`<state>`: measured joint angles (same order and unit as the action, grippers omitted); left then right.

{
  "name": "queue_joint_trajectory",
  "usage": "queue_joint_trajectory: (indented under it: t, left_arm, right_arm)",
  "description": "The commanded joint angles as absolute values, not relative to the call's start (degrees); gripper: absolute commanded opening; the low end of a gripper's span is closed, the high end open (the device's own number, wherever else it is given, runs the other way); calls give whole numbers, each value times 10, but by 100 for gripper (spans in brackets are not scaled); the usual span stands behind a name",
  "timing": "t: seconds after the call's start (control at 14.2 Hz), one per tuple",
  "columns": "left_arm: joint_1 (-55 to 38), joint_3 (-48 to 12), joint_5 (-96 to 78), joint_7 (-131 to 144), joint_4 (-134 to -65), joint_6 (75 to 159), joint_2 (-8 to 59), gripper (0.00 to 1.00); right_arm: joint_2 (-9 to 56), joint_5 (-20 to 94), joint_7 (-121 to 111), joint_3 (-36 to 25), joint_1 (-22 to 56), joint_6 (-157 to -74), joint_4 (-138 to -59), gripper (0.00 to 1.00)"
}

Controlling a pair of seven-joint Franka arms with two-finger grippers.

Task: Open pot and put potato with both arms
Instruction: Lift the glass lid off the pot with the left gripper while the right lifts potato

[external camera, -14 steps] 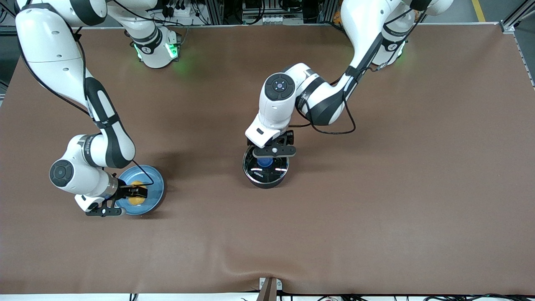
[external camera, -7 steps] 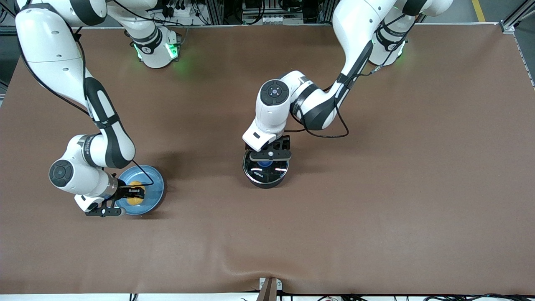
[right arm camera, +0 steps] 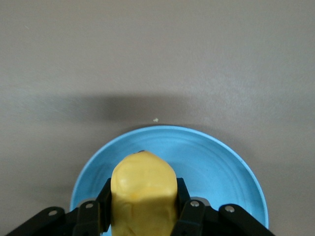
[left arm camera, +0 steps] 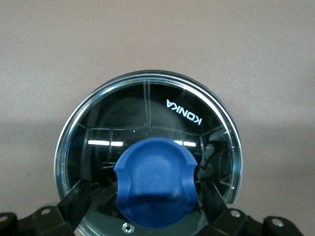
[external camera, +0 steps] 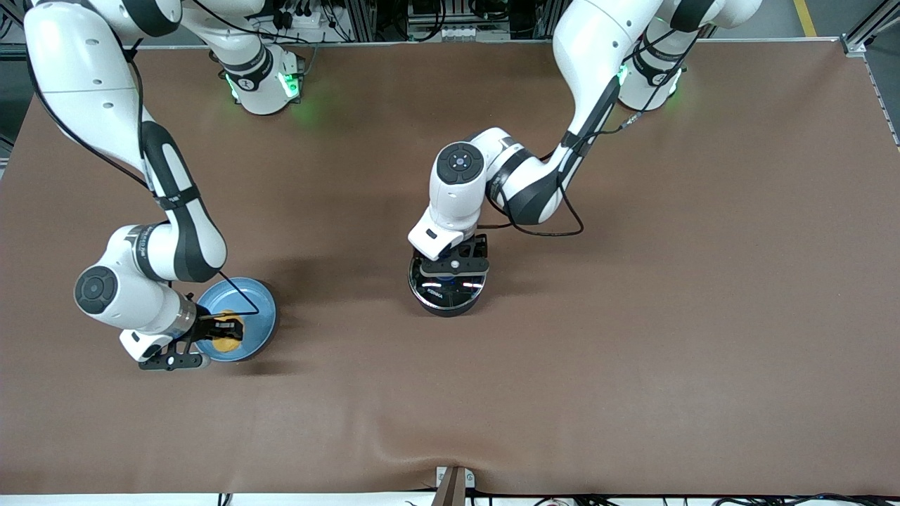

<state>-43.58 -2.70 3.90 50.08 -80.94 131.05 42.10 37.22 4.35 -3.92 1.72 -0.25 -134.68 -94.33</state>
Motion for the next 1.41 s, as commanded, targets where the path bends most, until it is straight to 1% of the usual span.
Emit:
queue_joint_trajectory:
  t: [0.0, 0.14, 0.21, 0.35, 0.42, 0.56, 0.63, 0.71, 0.78, 0.85, 0.99, 1.2, 1.34]
  left_arm:
    - [-450, -11, 56, 526, -788, 1323, 438, 100]
    - [-450, -11, 56, 531, -787, 1323, 439, 100]
    - [-450, -11, 56, 538, -787, 1323, 439, 94]
    - [-450, -11, 56, 543, -787, 1323, 438, 71]
    - [-450, -11, 56, 548, -787, 1323, 437, 63]
    - [-449, -11, 56, 551, -788, 1323, 435, 60]
    - [-449, -11, 56, 552, -788, 1322, 433, 55]
    - [-447, -11, 56, 552, -788, 1318, 428, 53]
    - [-446, -11, 55, 552, -788, 1317, 420, 53]
    - [-443, -11, 55, 552, -788, 1313, 411, 53]
    - [-436, -7, 53, 549, -788, 1280, 386, 53]
    - [-416, -8, 49, 548, -791, 1259, 342, 53]
    - [-394, -11, 43, 542, -795, 1222, 310, 53]
  right_arm:
    - [347, 53, -39, 21, 1, -1337, -947, 18]
    - [339, 53, -35, 31, 2, -1337, -946, 17]
    - [335, 53, -29, 38, 2, -1337, -943, 17]
    - [329, 53, 2, 49, 3, -1334, -940, 17]
    - [323, 53, 19, 60, 3, -1330, -940, 17]
    - [316, 53, 46, 76, 3, -1321, -940, 16]
    - [309, 53, 55, 89, 2, -1318, -940, 14]
    - [308, 53, 64, 98, 3, -1317, -940, 13]
    - [306, 53, 75, 109, 3, -1316, -940, 11]
    - [306, 53, 94, 119, 3, -1312, -940, 11]
    - [302, 53, 133, 135, 2, -1311, -940, 14]
    - [302, 53, 170, 167, 3, -1312, -944, 14]
    - [302, 53, 189, 189, 5, -1312, -944, 14]
